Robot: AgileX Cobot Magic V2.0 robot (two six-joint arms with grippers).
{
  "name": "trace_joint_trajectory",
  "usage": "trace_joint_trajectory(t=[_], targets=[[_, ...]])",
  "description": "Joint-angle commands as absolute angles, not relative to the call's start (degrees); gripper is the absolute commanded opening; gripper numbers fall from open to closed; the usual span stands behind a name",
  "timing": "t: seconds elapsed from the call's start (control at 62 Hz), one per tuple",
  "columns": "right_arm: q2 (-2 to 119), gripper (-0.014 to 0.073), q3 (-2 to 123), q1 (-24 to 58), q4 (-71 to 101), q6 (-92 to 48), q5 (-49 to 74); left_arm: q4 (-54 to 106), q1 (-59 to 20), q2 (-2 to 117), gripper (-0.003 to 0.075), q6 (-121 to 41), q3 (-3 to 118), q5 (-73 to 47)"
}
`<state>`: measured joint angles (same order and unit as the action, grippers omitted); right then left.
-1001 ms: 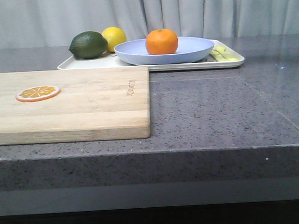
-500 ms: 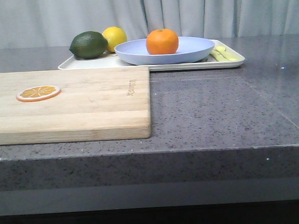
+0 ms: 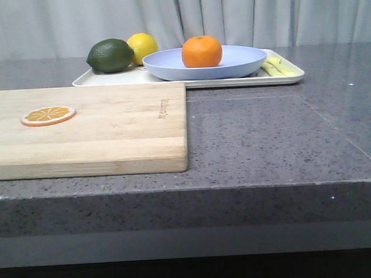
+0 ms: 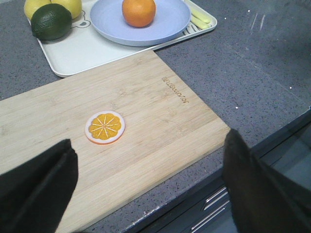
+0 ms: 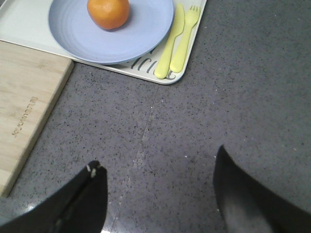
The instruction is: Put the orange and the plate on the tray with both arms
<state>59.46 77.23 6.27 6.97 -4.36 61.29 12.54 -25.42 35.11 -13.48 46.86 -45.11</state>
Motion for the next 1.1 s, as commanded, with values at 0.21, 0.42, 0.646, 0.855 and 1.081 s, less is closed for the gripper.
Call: trace_joint_trajectory(t=[0.21,0.42,0.646,0.855,1.081], targets=[[38.09,0.0489,62.24,5.85,4.56,-4.78,56.92,13.27,-25.21,35.56,0.0586,-13.53,48.29,-41.58],[27.23,0.0489,52.47,5.85,4.56,-4.78,57.03,13.27,-25.21,35.56,0.0586,-13.53,48.29,-41.58],[24.41,0.0487,49.47,5.85,5.02,-4.78,57.50,13.27,-25.21,35.56,0.0576,-13.53,48.29,-41.58],[24.41,0.0282,49.47,5.85,5.02,-4.78,57.38,13.27,-25.21,35.56,0.0321,-13.53,48.29,-41.58],[24.41,-0.0019,49.47,5.85,5.02,-4.78,57.38,13.27,-25.21,35.56,-0.0021,-13.53,48.29,-41.58]])
